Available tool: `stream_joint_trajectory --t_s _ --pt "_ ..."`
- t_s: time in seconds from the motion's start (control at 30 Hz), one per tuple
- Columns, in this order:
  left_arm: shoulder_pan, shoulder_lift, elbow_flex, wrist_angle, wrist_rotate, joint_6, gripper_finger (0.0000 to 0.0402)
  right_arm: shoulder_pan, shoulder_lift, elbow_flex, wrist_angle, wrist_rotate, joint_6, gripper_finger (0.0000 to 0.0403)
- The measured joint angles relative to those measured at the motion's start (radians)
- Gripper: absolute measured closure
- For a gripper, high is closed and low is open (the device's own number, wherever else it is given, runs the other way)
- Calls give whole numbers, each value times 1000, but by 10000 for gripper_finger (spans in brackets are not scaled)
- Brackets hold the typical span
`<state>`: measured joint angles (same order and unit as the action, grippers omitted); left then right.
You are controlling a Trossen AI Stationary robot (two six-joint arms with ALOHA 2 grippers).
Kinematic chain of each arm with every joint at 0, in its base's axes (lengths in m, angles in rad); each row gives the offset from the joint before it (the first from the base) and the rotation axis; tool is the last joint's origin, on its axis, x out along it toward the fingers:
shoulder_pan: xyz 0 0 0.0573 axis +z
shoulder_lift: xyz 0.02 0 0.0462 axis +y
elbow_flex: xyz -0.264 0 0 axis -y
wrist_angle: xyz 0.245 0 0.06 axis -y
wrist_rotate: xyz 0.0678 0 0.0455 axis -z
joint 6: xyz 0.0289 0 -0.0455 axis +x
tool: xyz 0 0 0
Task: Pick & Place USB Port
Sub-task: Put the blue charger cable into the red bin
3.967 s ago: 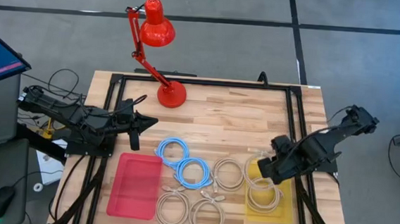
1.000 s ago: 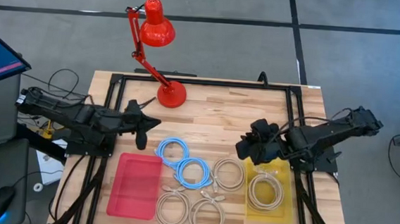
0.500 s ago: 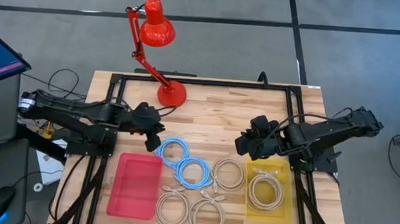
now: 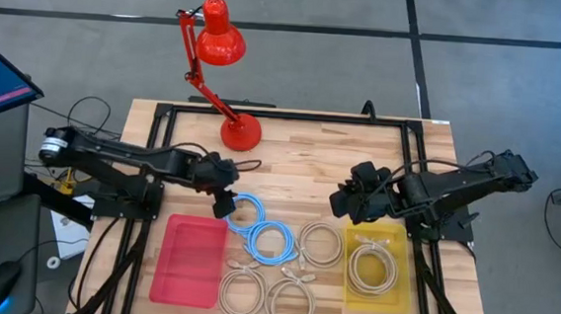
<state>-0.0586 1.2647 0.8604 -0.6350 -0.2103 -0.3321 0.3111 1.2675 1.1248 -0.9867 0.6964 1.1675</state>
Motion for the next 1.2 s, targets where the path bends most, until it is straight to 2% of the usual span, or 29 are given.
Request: stream_joint_trajectory --t_s 0.3,0.73,0.93,1.2 --pt "0 139 0 1 -21 -41 222 0 0 0 0 11 0 295" --pt "58 243 0 7 -25 -99 220 1 0 0 0 11 0 295" --pt "85 287 0 16 67 -86 220 1 0 0 0 11 0 295" --pt "86 338 0 29 77 -85 220 1 0 0 -2 12 0 295"
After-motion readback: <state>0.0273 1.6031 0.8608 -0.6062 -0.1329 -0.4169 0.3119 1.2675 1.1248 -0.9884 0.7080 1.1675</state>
